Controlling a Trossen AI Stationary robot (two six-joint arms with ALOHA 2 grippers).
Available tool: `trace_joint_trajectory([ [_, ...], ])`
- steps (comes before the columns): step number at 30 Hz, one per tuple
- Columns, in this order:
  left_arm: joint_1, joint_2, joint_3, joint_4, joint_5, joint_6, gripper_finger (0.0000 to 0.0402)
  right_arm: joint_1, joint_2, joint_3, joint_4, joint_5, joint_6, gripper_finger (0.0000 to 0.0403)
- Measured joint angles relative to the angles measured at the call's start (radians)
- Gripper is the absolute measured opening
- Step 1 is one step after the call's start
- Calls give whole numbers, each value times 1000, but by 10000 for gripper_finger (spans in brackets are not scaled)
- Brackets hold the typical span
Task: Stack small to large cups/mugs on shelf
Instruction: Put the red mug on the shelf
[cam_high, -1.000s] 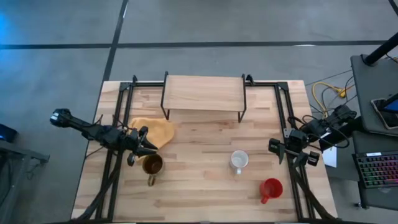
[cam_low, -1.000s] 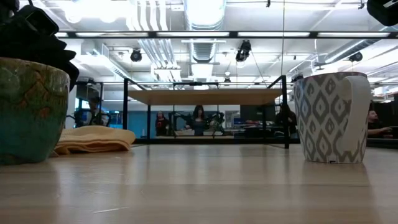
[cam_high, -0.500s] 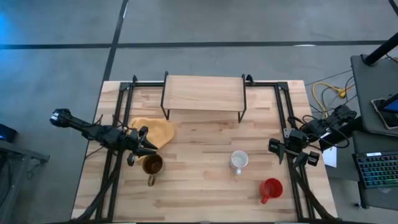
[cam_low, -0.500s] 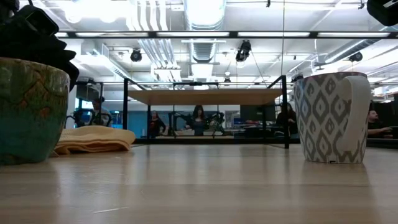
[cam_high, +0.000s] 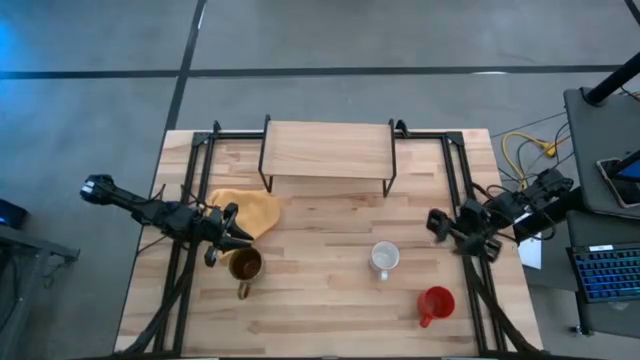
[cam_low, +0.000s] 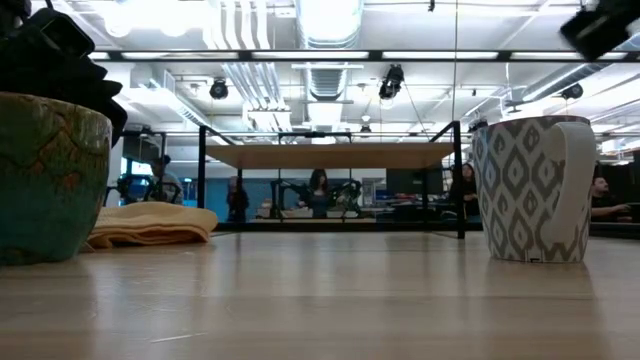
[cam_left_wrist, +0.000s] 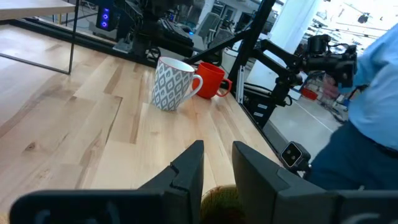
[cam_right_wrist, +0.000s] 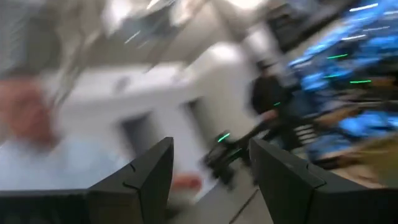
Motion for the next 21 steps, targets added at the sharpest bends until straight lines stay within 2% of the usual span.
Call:
trace_joint_trajectory([
  [5,0,0,0,0,0,0,70,0,0,0,-2,292,329,206],
  [9,0,0,0,-1,-6,46,70,0,0,0,1,493,344,206],
  [12,1,0,0,0,-40,242,70,0,0,0,-2,510,335,206],
  [15,1,-2,0,1,-43,394,70,0,0,0,-1,539,213,206],
  [21,1,0,0,8,-47,444,70,0,44,0,2,536,150,206],
])
